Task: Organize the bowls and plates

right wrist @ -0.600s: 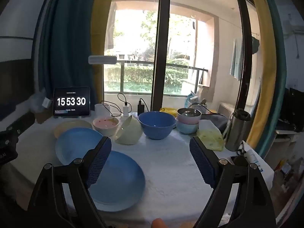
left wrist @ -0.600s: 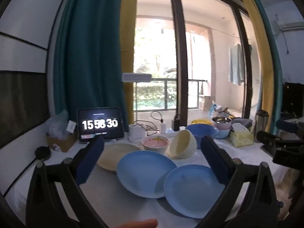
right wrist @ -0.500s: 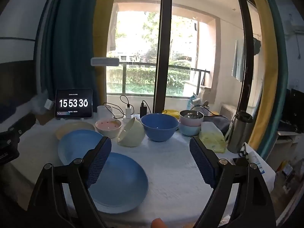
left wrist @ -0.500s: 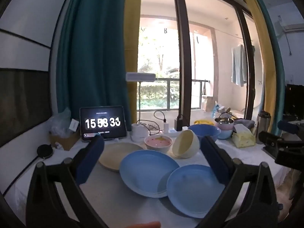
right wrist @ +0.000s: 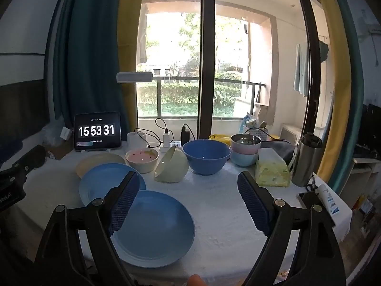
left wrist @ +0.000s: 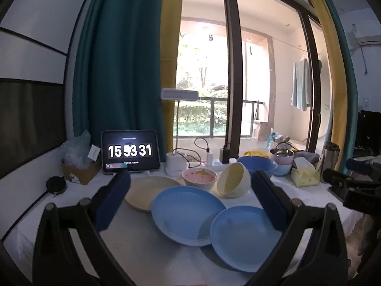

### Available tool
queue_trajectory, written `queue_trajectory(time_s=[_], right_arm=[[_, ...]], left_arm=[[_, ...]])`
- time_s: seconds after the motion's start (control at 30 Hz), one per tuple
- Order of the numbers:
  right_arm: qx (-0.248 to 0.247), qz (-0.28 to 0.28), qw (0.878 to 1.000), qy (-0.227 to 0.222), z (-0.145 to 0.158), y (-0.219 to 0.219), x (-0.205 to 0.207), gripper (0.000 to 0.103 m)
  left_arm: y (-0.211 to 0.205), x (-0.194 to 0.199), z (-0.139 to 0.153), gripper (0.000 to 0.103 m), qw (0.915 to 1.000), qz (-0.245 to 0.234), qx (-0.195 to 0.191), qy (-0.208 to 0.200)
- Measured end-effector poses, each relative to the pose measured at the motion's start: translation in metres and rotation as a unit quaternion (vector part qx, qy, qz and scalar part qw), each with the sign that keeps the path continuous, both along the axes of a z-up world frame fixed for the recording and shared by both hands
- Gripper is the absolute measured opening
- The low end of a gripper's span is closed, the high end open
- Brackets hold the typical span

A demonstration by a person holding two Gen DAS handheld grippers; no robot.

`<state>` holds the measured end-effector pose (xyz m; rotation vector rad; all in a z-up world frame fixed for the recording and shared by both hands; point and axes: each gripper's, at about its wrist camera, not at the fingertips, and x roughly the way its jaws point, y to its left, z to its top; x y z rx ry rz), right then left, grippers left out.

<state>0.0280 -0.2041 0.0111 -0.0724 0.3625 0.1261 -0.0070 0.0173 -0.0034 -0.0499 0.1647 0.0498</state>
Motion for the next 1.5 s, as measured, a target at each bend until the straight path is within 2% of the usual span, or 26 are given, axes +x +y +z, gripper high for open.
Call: queue_trajectory(time_s=[1.17, 1.5], right_arm=[[0.011, 0.010, 0.999, 0.031, -0.011, 0.002, 0.011, 0.087], [0.014, 0.011, 0.999, 0.029, -0.012, 0.002, 0.012, 0.087]], left_arm=[[0.001, 0.006, -0.002, 0.102, 0.9999, -0.006, 0.005, 0.011], [0.001, 0.010, -0.003, 0.102, 0.9998, -0.010, 0.004, 0.016]])
